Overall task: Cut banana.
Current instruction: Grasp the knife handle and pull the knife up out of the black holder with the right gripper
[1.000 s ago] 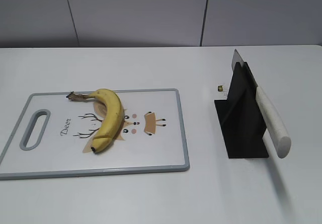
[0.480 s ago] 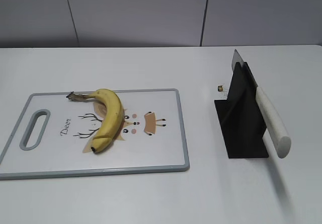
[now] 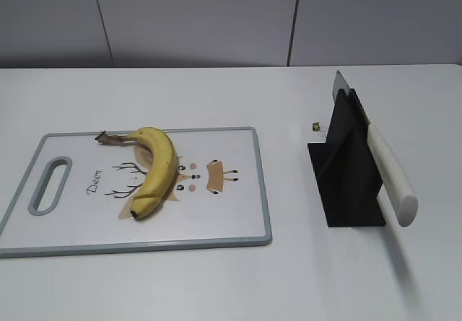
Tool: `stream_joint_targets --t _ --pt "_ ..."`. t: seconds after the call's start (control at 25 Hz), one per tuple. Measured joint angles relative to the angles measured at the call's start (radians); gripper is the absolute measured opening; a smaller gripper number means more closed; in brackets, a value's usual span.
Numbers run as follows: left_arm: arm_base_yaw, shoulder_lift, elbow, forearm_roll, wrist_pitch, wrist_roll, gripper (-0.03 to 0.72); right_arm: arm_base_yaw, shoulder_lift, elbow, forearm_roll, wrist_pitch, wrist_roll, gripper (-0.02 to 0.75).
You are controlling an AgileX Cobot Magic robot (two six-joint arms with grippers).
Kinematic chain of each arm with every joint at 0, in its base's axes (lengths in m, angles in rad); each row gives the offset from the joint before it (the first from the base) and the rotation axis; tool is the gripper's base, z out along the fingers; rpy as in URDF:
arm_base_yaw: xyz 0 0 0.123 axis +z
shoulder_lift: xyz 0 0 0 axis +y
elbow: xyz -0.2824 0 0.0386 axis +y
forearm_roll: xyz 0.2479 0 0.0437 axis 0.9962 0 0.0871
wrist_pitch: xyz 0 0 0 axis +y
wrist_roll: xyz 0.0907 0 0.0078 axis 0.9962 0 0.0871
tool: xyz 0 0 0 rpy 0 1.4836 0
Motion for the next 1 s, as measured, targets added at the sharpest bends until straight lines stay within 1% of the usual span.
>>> stream_joint_targets --t 0.2,0.36,0.44,0.52,0.68,0.84,0.92,1.0 --pt "0.000 0.000 0.000 0.000 0.000 0.000 0.553 0.000 0.168 -0.076 0.000 0.078 0.029 0.591" --pt "0.000 0.000 0.000 0.000 0.000 0.000 0.553 0.003 0.278 -0.138 0.001 0.083 0.041 0.591" --pt "0.000 0.000 0.000 0.000 0.000 0.000 0.553 0.030 0.327 -0.160 -0.004 0.083 0.062 0.591" --pt "0.000 0.000 0.000 0.000 0.000 0.000 0.553 0.087 0.371 -0.175 -0.022 0.083 0.088 0.591" --pt "0.000 0.000 0.000 0.000 0.000 0.000 0.553 0.243 0.469 -0.200 -0.092 0.084 0.157 0.591" --pt "0.000 0.000 0.000 0.000 0.000 0.000 0.553 0.395 0.570 -0.254 -0.168 0.086 0.294 0.591" --pt "0.000 0.000 0.000 0.000 0.000 0.000 0.553 0.440 0.624 -0.289 -0.169 0.086 0.331 0.591" --pt "0.000 0.000 0.000 0.000 0.000 0.000 0.553 0.456 0.686 -0.328 -0.144 0.086 0.339 0.591"
